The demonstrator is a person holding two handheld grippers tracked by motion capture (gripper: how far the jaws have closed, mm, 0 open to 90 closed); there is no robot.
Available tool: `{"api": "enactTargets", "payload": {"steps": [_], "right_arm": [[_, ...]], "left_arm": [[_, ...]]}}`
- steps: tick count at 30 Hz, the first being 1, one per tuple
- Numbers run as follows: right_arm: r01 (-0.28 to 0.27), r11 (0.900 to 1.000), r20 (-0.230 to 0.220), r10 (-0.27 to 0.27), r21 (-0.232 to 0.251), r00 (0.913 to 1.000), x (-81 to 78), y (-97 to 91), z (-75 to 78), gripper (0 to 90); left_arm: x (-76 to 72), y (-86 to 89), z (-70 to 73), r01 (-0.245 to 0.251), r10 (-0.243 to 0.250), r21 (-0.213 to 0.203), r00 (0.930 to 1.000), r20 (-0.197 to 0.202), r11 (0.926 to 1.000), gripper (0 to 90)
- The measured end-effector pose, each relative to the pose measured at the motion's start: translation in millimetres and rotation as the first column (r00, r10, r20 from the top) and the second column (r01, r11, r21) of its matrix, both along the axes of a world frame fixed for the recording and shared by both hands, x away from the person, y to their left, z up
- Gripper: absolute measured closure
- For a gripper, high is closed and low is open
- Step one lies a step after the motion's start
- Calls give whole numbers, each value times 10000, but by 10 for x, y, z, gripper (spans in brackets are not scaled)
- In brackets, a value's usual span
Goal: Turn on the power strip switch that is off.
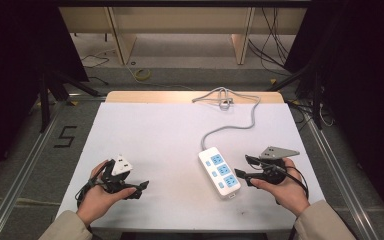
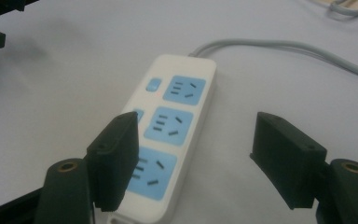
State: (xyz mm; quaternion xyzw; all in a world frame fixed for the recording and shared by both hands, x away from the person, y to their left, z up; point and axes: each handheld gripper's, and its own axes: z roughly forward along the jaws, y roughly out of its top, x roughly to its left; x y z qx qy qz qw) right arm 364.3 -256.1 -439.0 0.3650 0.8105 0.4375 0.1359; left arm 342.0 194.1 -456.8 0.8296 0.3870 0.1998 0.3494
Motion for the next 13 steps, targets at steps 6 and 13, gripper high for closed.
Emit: {"api": "enactTargets", "payload": {"steps": [6, 13], "right_arm": [[213, 9997, 126, -214, 121, 9997, -108, -126, -30, 303], [310, 9994, 179, -313, 156, 9993, -122, -154, -51, 277]], "left_arm": [[-1, -10, -3, 63, -63, 18, 10000, -4, 10000, 115], [-3, -26, 12, 168, -167, -102, 9998, 114, 9998, 115]]}}
